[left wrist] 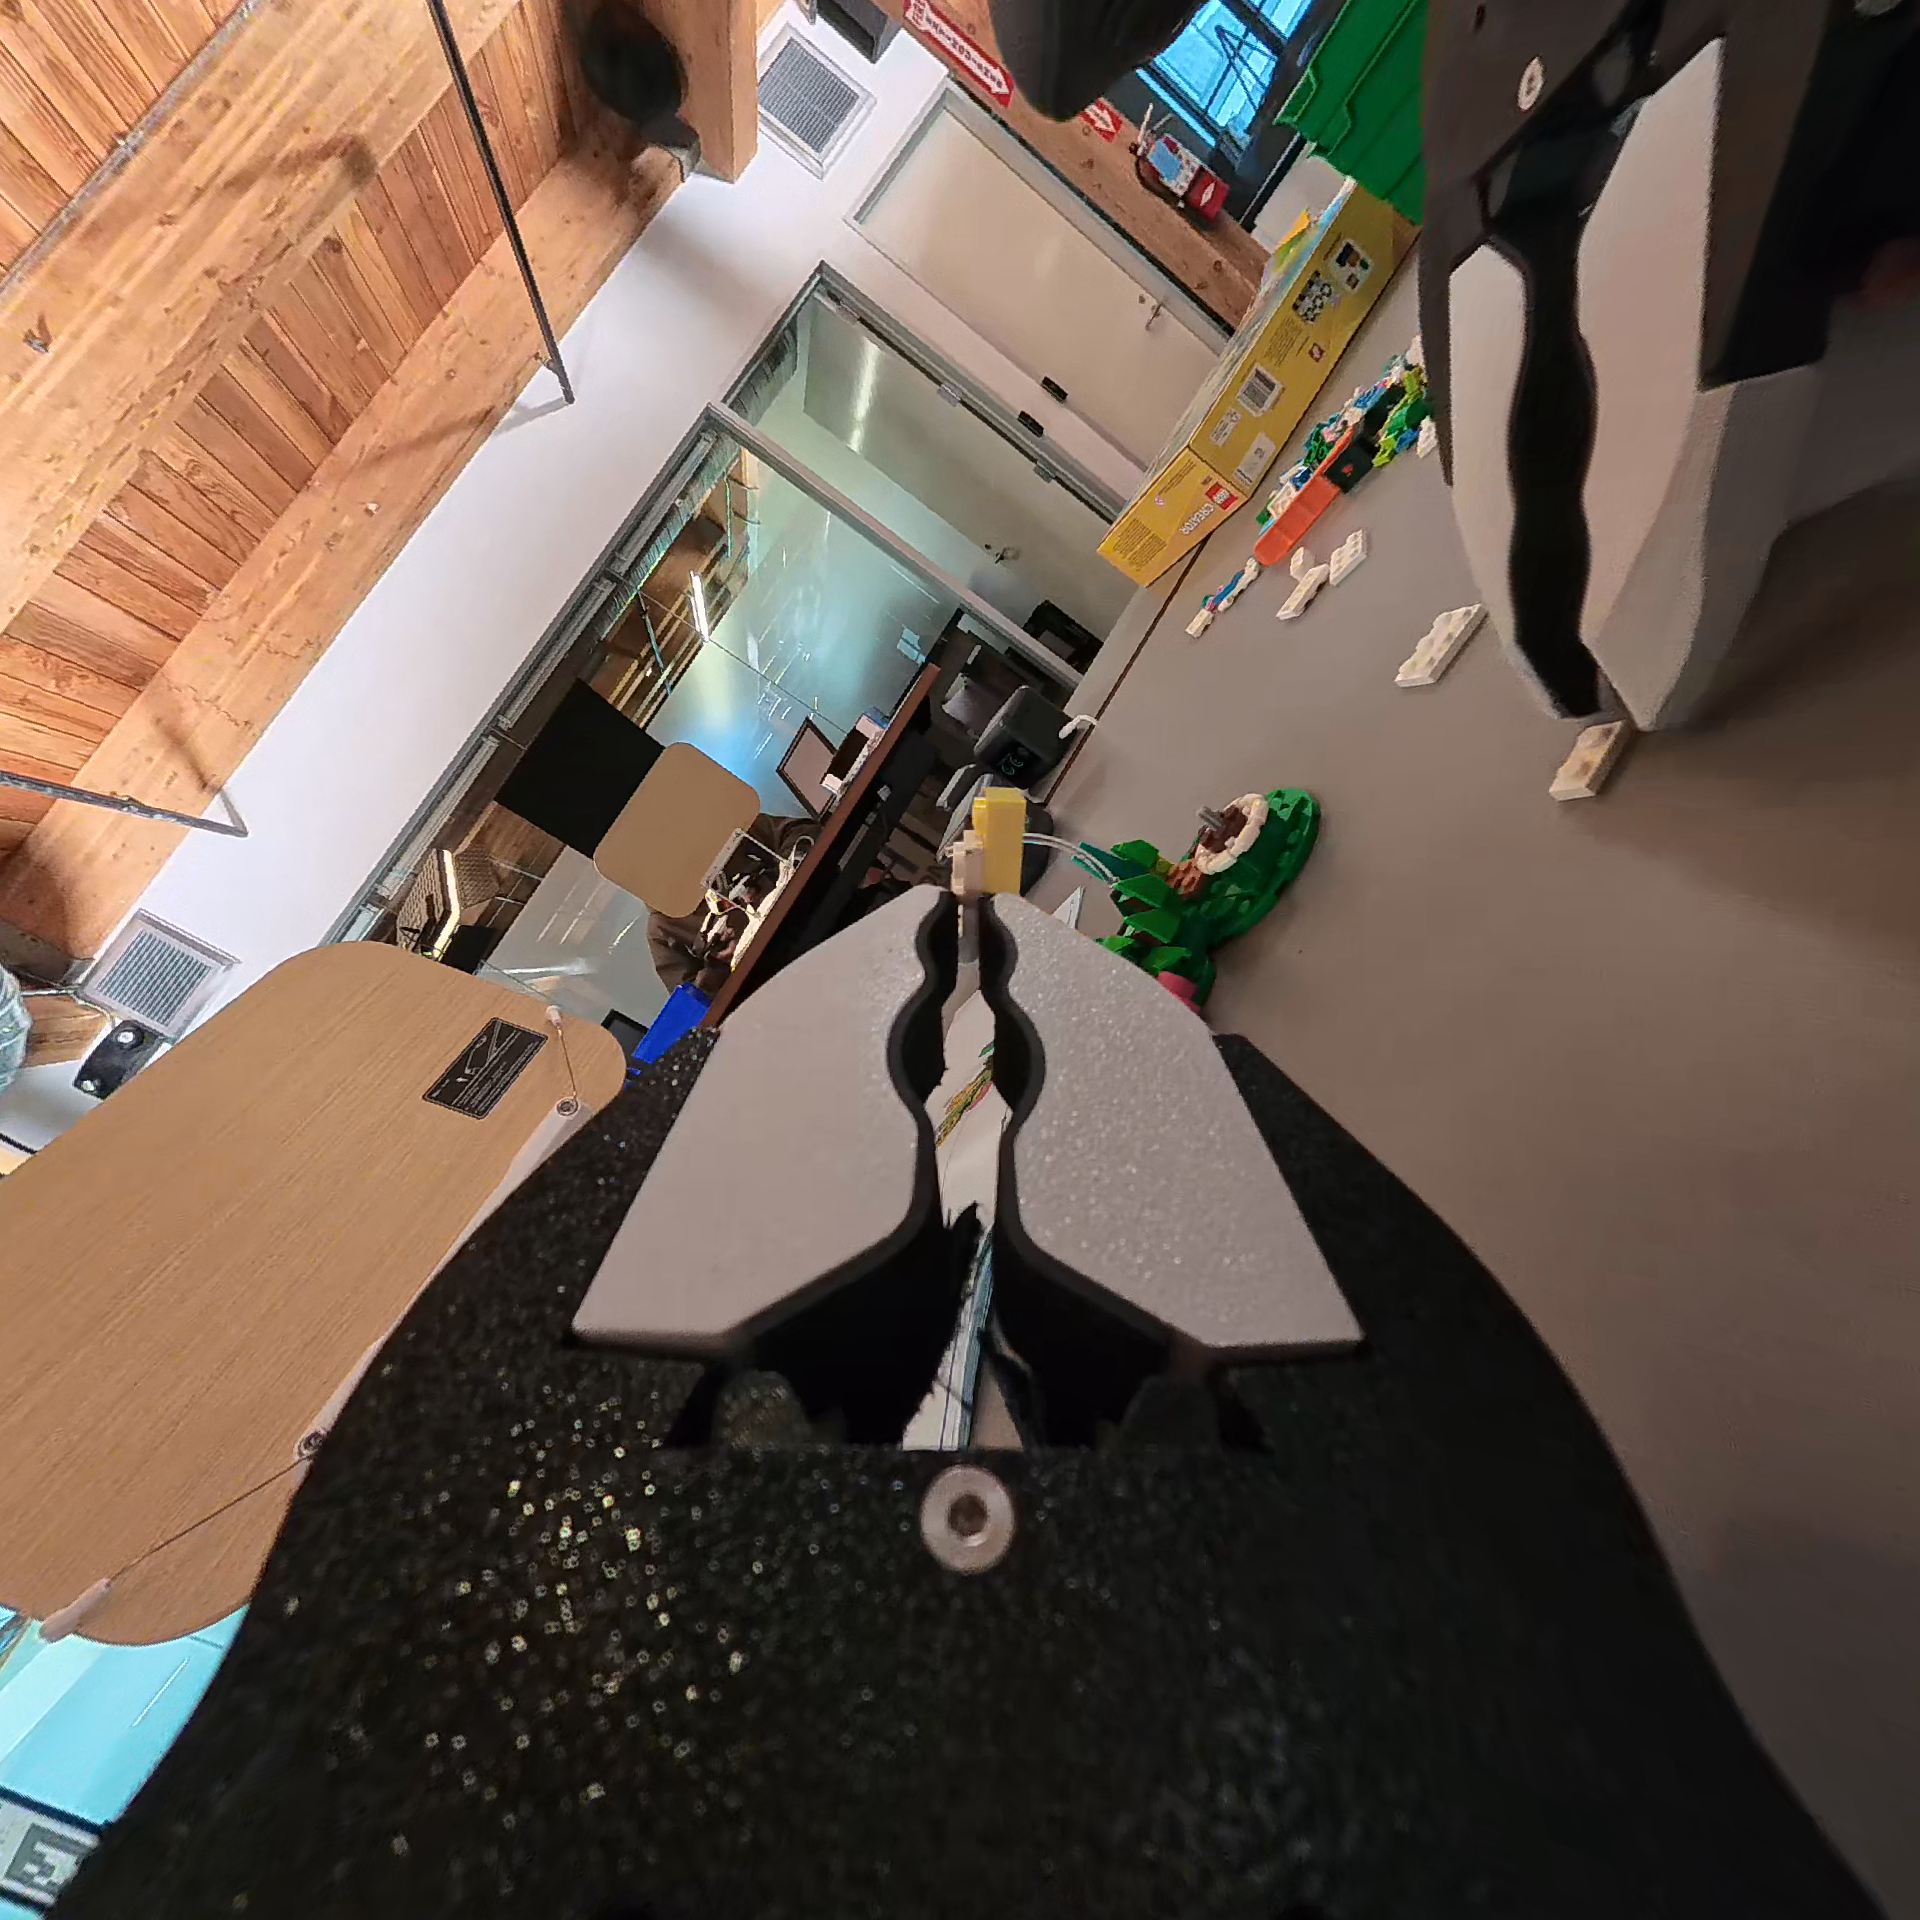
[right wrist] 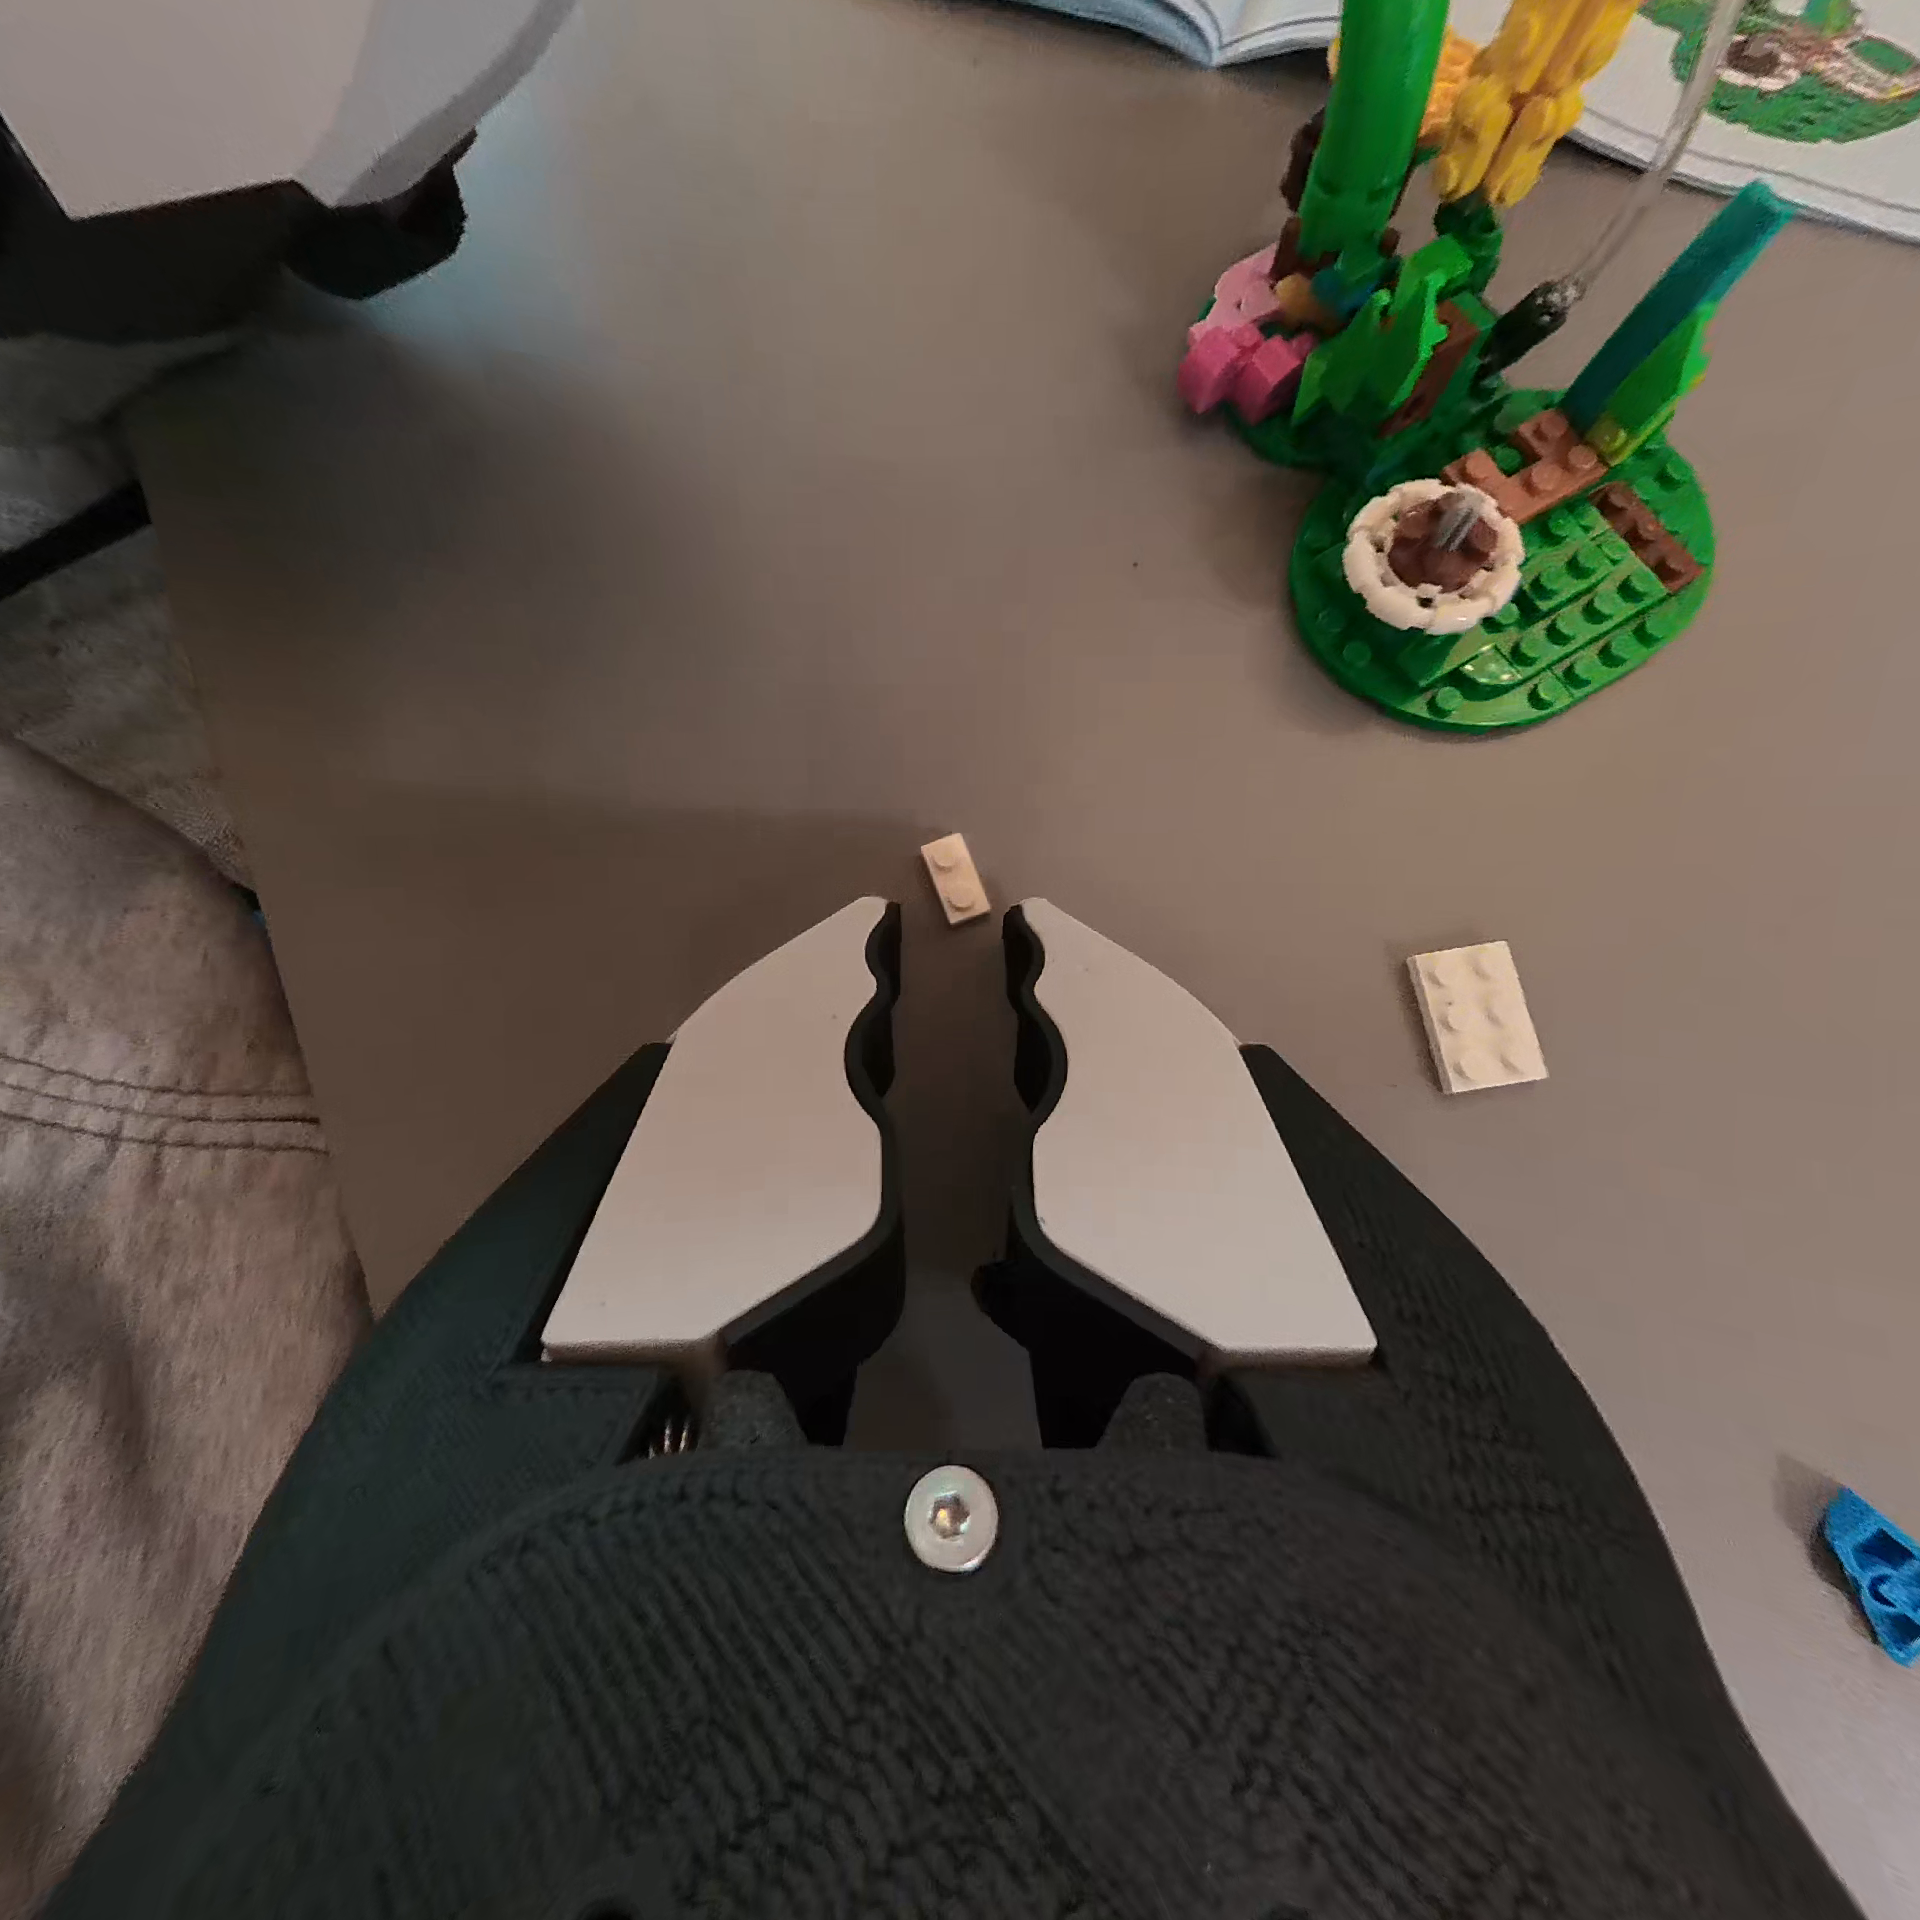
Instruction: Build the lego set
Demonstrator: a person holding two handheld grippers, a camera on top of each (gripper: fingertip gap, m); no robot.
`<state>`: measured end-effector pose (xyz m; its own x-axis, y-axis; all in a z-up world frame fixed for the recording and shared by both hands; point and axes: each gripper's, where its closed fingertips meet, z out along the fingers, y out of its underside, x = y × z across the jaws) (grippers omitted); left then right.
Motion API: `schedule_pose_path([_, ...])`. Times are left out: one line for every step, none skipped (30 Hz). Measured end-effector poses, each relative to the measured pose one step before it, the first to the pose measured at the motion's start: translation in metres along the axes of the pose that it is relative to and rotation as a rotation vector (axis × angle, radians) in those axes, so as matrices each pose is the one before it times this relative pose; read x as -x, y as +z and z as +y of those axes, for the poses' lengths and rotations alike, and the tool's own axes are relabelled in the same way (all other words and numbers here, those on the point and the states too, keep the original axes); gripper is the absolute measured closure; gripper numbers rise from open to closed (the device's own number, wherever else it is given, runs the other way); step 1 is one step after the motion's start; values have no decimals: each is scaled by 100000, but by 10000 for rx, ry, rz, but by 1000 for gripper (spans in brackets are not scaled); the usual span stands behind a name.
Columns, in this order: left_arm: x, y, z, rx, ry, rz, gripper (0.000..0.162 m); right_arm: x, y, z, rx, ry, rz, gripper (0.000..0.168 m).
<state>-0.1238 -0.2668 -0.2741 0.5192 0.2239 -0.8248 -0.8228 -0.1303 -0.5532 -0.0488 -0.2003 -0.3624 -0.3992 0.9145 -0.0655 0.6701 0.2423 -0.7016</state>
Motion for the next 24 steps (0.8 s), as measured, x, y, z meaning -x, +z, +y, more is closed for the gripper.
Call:
schedule_pose_path([24,-6,-13,-2,-16,-13,159,149,43,-12,56,-67,-40,150])
schedule_pose_path([38,0,-14,-5,-16,-13,159,98,70,-34,20,-64,-11,150])
schedule_pose_path([29,-13,-15,-5,-14,-13,159,18,81,-45,1,-61,30,150])
schedule_pose_path([21,-14,-23,-9,-7,-15,159,-71,79,-71,-13,-48,65,151])
schedule_pose_path([18,-11,-47,-13,-20,-10,159,-66,75,-24,16,-12,53,152])
schedule_pose_path([20,-10,-43,-24,-67,1,159,-1,32,18,66,8,-6,152])
schedule_pose_path([13,-17,-49,-29,-108,15,159,128,-22,66,102,4,-83,152])
schedule_pose_path([45,-25,-16,-22,-102,7,159,309,-43,87,124,-4,-169,153])
schedule_pose_path([74,-21,-5,-12,-61,-23,159,472,-47,94,115,-27,-233,153])
schedule_pose_path([78,-19,4,-7,-33,-29,159,602,-25,73,92,-65,-276,153])
schedule_pose_path([41,-1,-1,-4,-43,-4,159,667,-4,48,62,-85,-297,154])
schedule_pose_path([1,10,-17,-5,-34,3,159,625,16,-31,19,-87,-263,154])
schedule_pose_path([-11,11,-19,-3,-6,5,159,378,9,-132,-47,-89,-117,154])
schedule_pose_path([-49,9,-28,0,18,21,159,26,-45,-184,-85,-90,87,155])
schedule_pose_path([-62,16,-33,-1,29,24,159,-197,-102,-150,-71,-82,193,155])
schedule_pose_path([-58,19,-38,-5,30,22,159,-357,-164,-143,-71,-75,260,155])
schedule_pose_path([-70,9,-49,-8,31,29,159,-465,-164,-171,-104,-77,304,155])
schedule_pose_path([-52,16,-36,-11,26,22,159,-410,-145,-185,-120,-90,243,155])
schedule_pose_path([-43,6,-39,-9,19,18,159,-302,-96,-181,-127,-65,161,155])
schedule_pose_path([-29,8,-43,-12,21,9,159,-168,-40,-83,-63,69,52,155])
schedule_pose_path([-29,12,-32,-3,27,10,159,28,19,42,39,206,-99,155])
schedule_pose_path([-10,8,-10,16,36,-1,159,156,67,89,75,220,-167,155])
schedule_pose_path([-20,5,-29,1,36,-1,159,164,83,142,86,106,-122,155])
schedule_pose_path([-32,4,-47,-9,30,12,159,48,98,162,94,-53,5,155])
